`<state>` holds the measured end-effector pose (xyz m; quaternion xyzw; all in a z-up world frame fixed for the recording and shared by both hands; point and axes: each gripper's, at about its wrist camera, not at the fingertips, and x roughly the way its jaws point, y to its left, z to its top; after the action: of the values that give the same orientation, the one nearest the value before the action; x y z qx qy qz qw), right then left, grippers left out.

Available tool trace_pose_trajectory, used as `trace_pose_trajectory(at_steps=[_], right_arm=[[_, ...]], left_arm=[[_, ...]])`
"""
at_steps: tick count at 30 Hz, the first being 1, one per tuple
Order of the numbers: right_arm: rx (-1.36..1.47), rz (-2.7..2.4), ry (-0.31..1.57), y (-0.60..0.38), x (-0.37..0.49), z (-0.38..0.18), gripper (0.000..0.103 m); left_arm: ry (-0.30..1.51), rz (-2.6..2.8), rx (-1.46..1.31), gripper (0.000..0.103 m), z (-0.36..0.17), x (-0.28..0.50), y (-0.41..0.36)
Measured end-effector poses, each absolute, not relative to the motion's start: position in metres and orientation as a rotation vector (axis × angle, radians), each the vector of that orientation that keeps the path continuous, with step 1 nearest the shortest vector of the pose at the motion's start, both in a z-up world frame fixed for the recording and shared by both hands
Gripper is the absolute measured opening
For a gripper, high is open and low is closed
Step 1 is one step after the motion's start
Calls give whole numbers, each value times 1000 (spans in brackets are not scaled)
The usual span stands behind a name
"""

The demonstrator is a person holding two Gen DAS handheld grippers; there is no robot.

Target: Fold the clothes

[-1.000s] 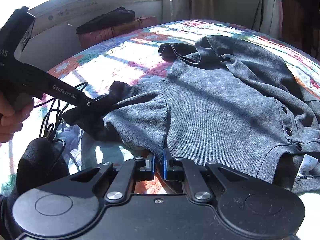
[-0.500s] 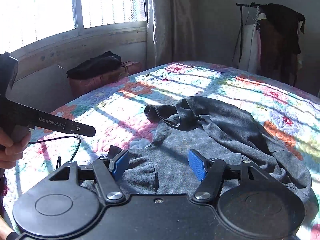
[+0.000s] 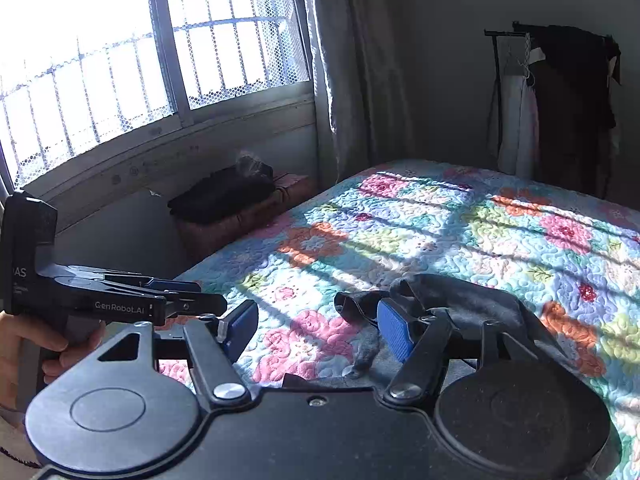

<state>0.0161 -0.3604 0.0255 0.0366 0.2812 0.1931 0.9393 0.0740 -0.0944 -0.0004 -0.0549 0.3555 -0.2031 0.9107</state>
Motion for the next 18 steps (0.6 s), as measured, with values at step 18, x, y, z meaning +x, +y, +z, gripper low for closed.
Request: trace_pose_trajectory(at_steps=[18], right_arm=[[-173, 261, 715, -405, 200, -97, 69]], left_arm=[[829, -449, 7, 74, -133, 244, -181]])
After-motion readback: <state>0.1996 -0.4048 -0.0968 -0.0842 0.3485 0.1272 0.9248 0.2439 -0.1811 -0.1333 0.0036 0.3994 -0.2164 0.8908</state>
